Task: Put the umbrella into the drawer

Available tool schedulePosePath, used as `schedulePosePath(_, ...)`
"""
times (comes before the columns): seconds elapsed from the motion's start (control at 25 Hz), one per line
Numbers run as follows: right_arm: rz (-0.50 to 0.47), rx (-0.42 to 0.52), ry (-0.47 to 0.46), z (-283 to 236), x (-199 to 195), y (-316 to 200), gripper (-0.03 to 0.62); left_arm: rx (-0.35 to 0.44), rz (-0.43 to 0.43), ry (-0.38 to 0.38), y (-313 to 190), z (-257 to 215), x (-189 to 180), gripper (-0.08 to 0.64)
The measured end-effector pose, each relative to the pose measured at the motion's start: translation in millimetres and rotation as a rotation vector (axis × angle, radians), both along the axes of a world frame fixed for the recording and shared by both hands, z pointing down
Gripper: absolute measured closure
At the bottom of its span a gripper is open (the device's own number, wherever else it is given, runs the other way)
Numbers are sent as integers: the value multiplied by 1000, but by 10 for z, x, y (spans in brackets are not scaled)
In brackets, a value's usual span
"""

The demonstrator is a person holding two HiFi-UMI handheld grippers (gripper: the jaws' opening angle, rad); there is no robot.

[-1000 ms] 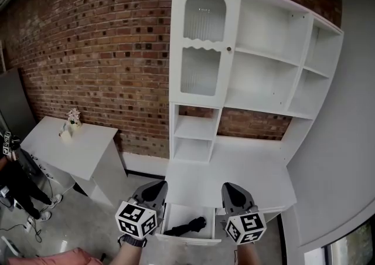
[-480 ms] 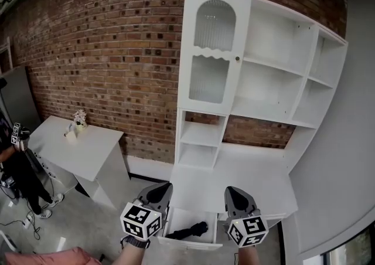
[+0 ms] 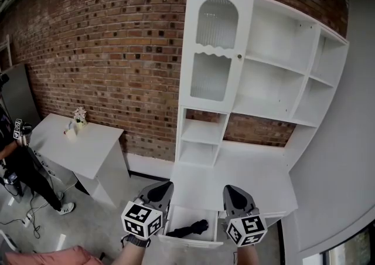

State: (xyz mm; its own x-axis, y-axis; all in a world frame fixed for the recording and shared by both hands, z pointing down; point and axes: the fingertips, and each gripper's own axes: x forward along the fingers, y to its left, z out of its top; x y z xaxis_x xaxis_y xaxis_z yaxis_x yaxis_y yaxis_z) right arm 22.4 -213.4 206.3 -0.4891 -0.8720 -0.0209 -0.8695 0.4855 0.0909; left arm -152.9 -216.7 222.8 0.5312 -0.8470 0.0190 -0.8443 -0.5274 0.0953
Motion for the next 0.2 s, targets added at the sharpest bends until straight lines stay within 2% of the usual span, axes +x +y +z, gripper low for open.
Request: schedulePosePath(0.2,-2,5,3,3,-6,-27,589,0,-6,2,-12,11,-11,554)
